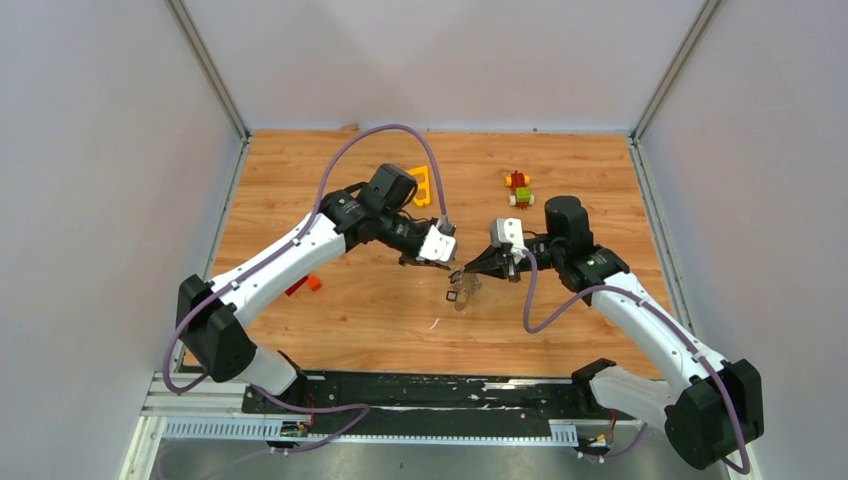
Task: Put the keys on the keyring
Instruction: Adjust the key on the keyring.
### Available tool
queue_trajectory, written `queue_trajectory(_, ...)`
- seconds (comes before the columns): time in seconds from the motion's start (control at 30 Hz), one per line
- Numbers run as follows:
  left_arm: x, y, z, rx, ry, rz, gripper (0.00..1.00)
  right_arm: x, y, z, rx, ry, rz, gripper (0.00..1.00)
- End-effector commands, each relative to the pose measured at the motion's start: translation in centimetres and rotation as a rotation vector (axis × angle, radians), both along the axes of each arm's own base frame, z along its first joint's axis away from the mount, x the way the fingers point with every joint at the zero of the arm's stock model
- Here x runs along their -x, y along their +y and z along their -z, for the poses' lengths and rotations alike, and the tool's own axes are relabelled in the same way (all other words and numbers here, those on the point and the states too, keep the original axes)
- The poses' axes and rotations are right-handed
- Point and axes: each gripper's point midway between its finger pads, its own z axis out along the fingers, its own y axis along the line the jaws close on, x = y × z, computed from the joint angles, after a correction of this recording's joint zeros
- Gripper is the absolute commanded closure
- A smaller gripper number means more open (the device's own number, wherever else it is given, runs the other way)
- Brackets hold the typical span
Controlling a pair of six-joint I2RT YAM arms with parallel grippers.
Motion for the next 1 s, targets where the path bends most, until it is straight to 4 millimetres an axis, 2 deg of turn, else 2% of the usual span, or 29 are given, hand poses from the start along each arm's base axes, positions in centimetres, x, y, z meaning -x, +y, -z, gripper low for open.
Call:
queue_trajectory(0.0,0.4,-1.1,-1.4,0.046,0.031,0.031,0.69,-0.3,0.2,-1.6,-0.038,-0.062,-0.018,1.00)
queue_trajectory(0.2,0.3,-1.5,-0.8,0.036,0.054,0.034,0.70,-0.2,0.2,-1.6,-0.036,-0.059,-0.020,1.00)
queue_trajectory(0.37,0.5,-1.6,-0.5,0.031,0.066,0.039,0.75,-0.2,0.2,-1.6,-0.037,-0.064,-0.019,1.00)
queue_trajectory(0.67,0.6,-1.7,-0.2,0.025,0.077,0.039,1.00,-0.4,0.3,-1.7,-0.040,-0.061,-0.012,1.00)
queue_trajectory(0.97,0.7,-1.8,0.1,0.033,0.094,0.027,1.00,-0.3,0.4,-2.6,-0.064,-0.047,-0.003,1.00)
